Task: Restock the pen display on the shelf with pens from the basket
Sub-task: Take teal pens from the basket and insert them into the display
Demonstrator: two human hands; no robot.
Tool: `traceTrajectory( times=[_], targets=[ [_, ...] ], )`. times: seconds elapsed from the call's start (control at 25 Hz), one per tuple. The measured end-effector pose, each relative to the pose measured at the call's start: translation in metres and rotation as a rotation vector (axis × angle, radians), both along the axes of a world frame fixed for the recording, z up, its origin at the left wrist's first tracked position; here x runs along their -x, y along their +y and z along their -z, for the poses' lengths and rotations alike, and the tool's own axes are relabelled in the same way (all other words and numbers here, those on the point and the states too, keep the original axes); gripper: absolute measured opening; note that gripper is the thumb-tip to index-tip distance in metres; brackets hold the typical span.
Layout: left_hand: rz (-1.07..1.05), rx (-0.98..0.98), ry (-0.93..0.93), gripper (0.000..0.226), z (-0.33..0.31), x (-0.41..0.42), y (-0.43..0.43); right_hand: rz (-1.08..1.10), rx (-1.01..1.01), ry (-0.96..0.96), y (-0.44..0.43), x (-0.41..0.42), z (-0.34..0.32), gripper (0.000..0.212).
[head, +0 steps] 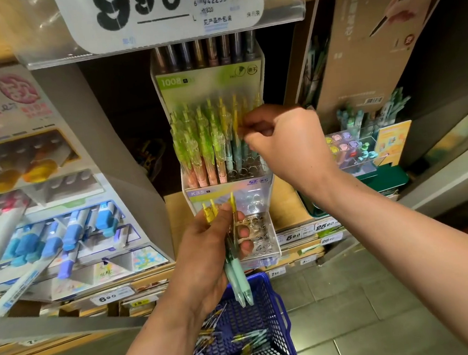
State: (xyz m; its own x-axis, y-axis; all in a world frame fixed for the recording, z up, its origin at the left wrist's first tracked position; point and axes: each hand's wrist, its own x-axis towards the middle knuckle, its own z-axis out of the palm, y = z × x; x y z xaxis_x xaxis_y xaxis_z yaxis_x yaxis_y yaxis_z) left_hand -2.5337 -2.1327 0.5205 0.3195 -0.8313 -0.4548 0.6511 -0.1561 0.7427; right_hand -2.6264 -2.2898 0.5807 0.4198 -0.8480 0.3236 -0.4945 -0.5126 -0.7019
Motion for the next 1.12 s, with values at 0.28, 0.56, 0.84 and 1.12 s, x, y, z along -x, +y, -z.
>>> traceTrajectory(
  times=[0.28,0.56,0.84,1.12],
  targets=[
    [-0.03,0.036,-0.03,0.016,-0.004,0.004,-0.001,0.004,-0.228,0.075,0.008,0.007,-0.003,0.021],
    [0.013,0.112,-0.062,0.019,-0.011,0.006,-0.004,-0.287,-0.763,0.005,0.038,0.028,0.006,0.014],
    [0.093,0.069,-0.108,0.021,-0.009,0.011,-0.001,-0.24,-0.812,-0.122,0.031,0.033,0.009,0.02],
    [0.052,0.074,-0.112,0.019,-0.003,0.009,-0.003,-0.076,-0.629,-0.118,0.029,0.032,-0.004,0.01]
  ],
)
